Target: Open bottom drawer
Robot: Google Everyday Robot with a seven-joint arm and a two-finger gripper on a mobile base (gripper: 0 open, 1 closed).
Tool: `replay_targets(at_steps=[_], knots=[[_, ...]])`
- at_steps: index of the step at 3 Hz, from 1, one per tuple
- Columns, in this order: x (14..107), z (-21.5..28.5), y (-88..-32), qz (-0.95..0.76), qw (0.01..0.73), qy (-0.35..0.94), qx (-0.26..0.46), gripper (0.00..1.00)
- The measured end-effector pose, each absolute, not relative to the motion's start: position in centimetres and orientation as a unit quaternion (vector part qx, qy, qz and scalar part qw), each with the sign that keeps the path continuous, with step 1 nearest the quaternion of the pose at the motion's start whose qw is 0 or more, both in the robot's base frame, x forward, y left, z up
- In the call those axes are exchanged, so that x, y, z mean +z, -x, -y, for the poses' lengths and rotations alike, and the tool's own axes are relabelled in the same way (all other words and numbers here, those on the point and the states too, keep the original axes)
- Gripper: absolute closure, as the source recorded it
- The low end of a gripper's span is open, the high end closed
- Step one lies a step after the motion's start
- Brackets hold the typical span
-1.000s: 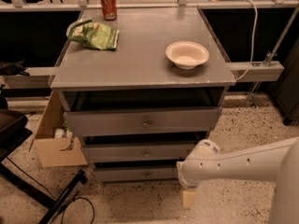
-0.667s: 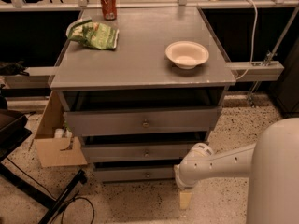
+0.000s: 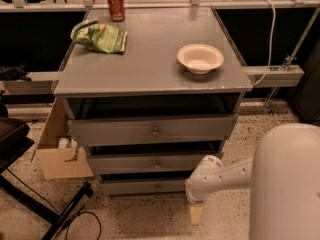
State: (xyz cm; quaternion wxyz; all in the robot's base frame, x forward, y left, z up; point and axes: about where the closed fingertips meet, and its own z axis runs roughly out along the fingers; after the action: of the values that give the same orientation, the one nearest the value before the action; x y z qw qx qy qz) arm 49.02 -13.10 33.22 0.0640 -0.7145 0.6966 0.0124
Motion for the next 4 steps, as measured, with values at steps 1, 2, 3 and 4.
replay_targets(at_steps=[1,2,3,4], knots=[[27.7,14.8,-50.9,-0.697,0.075,0.713,-0.001,0.0],[25.5,15.9,-53.2,-0.683,0.099,0.723,-0.027,0.0],[23.5,16.5,-56.1,-0.672,0.105,0.731,-0.053,0.0],[20.0,17.2,-58.4,-0.676,0.106,0.727,-0.058,0.0]])
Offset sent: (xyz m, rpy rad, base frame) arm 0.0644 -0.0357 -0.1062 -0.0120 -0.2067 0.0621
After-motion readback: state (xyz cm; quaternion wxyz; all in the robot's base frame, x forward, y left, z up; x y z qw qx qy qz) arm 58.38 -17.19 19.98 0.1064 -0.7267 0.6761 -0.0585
